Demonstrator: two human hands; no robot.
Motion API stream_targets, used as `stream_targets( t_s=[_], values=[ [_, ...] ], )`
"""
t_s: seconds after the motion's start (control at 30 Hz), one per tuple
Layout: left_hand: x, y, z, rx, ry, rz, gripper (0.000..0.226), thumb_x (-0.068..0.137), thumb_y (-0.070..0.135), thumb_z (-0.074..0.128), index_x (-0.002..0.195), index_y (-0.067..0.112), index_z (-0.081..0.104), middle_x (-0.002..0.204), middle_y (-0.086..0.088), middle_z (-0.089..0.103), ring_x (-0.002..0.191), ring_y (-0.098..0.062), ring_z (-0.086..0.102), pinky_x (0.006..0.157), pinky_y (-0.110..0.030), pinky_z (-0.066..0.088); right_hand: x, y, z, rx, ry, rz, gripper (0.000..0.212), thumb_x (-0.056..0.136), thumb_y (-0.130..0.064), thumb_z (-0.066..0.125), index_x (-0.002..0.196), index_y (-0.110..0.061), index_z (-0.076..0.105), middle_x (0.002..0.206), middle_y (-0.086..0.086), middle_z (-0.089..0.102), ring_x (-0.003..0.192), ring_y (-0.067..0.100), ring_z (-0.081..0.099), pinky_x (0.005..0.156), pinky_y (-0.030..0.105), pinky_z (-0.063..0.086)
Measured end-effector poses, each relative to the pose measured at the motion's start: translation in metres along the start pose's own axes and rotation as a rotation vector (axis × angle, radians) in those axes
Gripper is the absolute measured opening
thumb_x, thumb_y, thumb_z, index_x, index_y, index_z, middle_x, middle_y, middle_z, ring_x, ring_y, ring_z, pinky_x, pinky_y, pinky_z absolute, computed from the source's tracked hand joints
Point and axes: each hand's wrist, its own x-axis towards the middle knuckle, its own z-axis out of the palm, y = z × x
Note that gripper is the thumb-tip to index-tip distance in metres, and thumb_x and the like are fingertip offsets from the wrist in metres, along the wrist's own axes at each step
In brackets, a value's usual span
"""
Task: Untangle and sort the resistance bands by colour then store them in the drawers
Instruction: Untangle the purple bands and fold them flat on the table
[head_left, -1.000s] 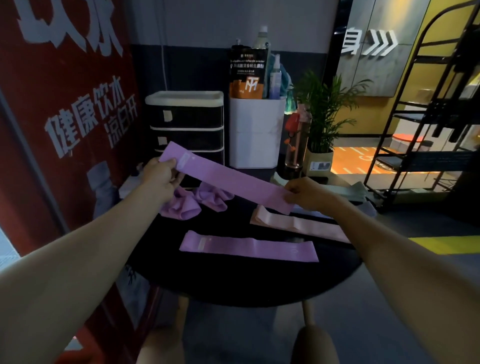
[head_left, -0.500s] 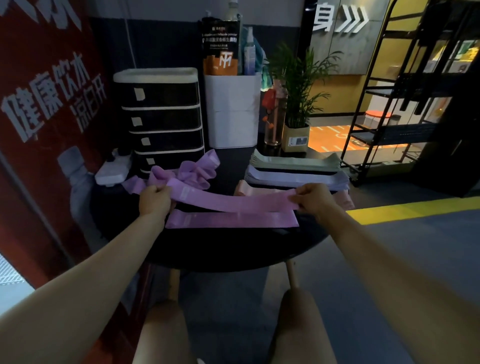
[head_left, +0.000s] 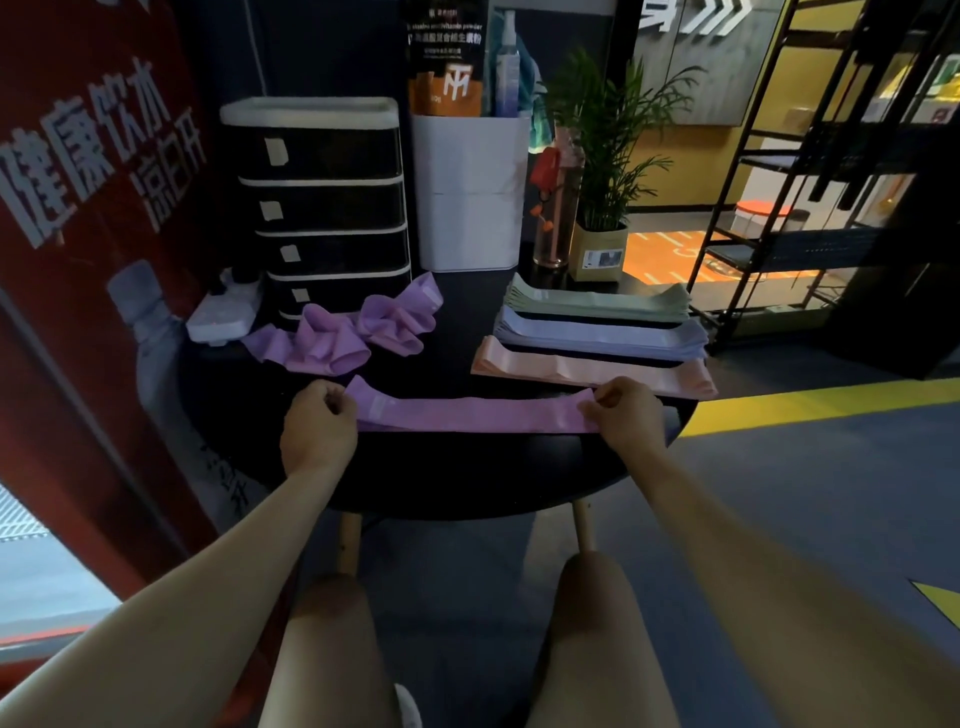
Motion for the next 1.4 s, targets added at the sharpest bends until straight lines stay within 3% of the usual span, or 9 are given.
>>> stream_targets(
  t_s=[0.33,0.5,0.73,1.0,1.13,1.27,1.4],
  values=[
    [0.004,-0.009,0.006,0.08,0.03,0.035,0.018,0.087,0.015,0.058,0.104,0.009,0.059,0.109,-0.01,0.06,0.098,-0.027,0.057,0.075,-0.03,0.037,0.0,0.016,0.011,0.074,0.063,-0.042,0.013,0.085,-0.017,0.065,0.081,-0.014,0.054,0.079,0.002,0.058,0.076,0.02,0.055,0.067,0.027,0.038],
    [0.003,-0.014,0.005,0.134,0.049,0.084,0.019,0.087,0.014,0.059,0.106,0.011,0.058,0.113,-0.012,0.053,0.103,-0.029,0.053,0.08,-0.036,0.04,0.0,0.017,0.017,0.018,0.074,-0.059,0.012,0.086,-0.02,0.065,0.086,-0.016,0.053,0.092,0.008,0.06,0.082,0.022,0.056,0.069,0.029,0.039],
    [0.004,-0.019,0.008,0.153,0.003,0.146,0.019,0.09,0.01,0.054,0.105,0.015,0.064,0.118,-0.008,0.055,0.105,-0.028,0.056,0.077,-0.03,0.038,0.001,0.022,0.019,-0.019,0.081,-0.041,0.016,0.086,-0.02,0.063,0.097,-0.011,0.057,0.105,0.011,0.06,0.091,0.026,0.058,0.074,0.032,0.043],
    [0.004,-0.016,0.009,0.146,-0.019,0.12,0.02,0.092,0.013,0.051,0.108,0.014,0.063,0.119,-0.006,0.059,0.105,-0.027,0.057,0.077,-0.029,0.037,0.001,0.021,0.018,-0.071,0.087,-0.064,0.016,0.088,-0.022,0.061,0.098,-0.01,0.062,0.108,0.012,0.062,0.095,0.027,0.059,0.074,0.028,0.04],
    [0.004,-0.016,0.007,0.152,-0.032,0.149,0.019,0.093,0.019,0.052,0.105,0.011,0.063,0.119,-0.013,0.053,0.102,-0.031,0.056,0.079,-0.034,0.042,0.002,0.018,0.016,-0.028,0.088,-0.07,0.02,0.086,-0.026,0.065,0.097,-0.01,0.062,0.108,0.013,0.06,0.089,0.022,0.058,0.076,0.028,0.042],
    [0.01,-0.007,0.003,0.148,0.012,0.196,0.019,0.092,0.022,0.053,0.101,0.009,0.064,0.115,-0.015,0.053,0.1,-0.032,0.055,0.079,-0.039,0.044,0.007,0.001,0.008,-0.046,0.153,-0.157,0.025,0.085,-0.023,0.066,0.103,-0.006,0.063,0.11,0.012,0.059,0.098,0.024,0.057,0.077,0.026,0.04],
    [0.021,0.007,0.005,0.159,-0.003,0.252,0.02,0.091,0.022,0.054,0.104,0.011,0.063,0.118,-0.011,0.054,0.104,-0.03,0.055,0.083,-0.042,0.047,0.014,-0.029,0.016,-0.052,0.081,-0.237,0.022,0.087,-0.018,0.063,0.106,-0.007,0.062,0.112,0.012,0.055,0.101,0.025,0.055,0.079,0.025,0.037]
  ],
)
